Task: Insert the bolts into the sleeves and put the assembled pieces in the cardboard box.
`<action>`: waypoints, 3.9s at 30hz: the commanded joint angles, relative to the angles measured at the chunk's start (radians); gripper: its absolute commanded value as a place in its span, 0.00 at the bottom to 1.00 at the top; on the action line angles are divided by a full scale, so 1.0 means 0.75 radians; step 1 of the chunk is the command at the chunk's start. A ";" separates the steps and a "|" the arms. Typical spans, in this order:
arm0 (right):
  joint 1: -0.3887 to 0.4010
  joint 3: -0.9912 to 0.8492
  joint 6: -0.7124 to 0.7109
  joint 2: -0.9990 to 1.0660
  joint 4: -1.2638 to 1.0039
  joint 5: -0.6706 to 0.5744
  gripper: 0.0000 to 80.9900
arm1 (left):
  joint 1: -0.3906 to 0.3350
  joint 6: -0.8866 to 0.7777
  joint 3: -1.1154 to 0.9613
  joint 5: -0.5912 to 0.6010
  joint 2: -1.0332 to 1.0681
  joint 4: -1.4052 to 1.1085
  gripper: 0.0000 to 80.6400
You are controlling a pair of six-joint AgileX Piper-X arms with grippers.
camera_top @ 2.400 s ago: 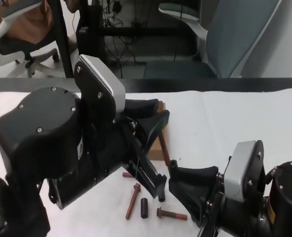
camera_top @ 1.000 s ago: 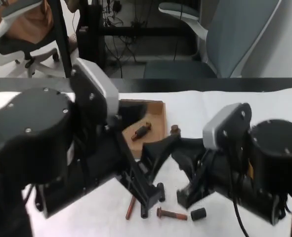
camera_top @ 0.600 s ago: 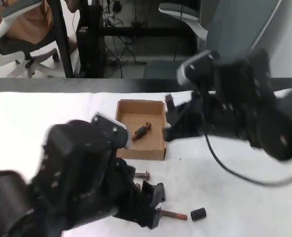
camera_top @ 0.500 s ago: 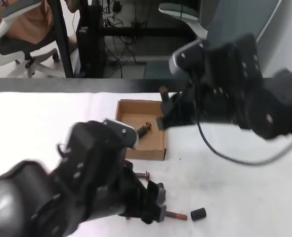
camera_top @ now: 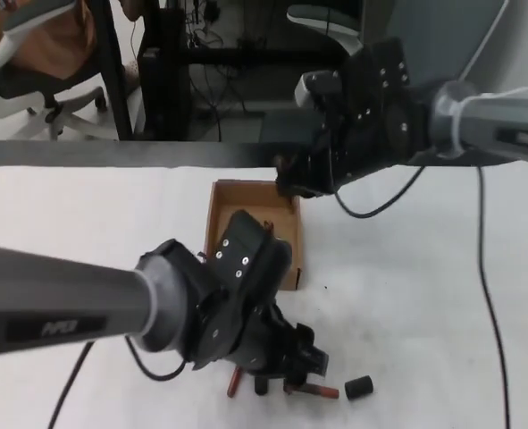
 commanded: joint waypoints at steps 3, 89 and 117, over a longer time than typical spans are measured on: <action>0.001 -0.132 -0.010 0.136 0.060 -0.139 0.00 | 0.003 -0.014 -0.050 -0.078 0.043 -0.001 0.85; 0.409 0.488 -0.447 -0.178 0.437 0.372 0.00 | 0.039 -0.017 0.738 -0.371 -1.495 -0.001 0.02; 0.768 1.118 0.359 -0.920 -1.283 0.321 0.01 | -0.063 0.224 1.159 0.020 -1.083 -1.320 0.02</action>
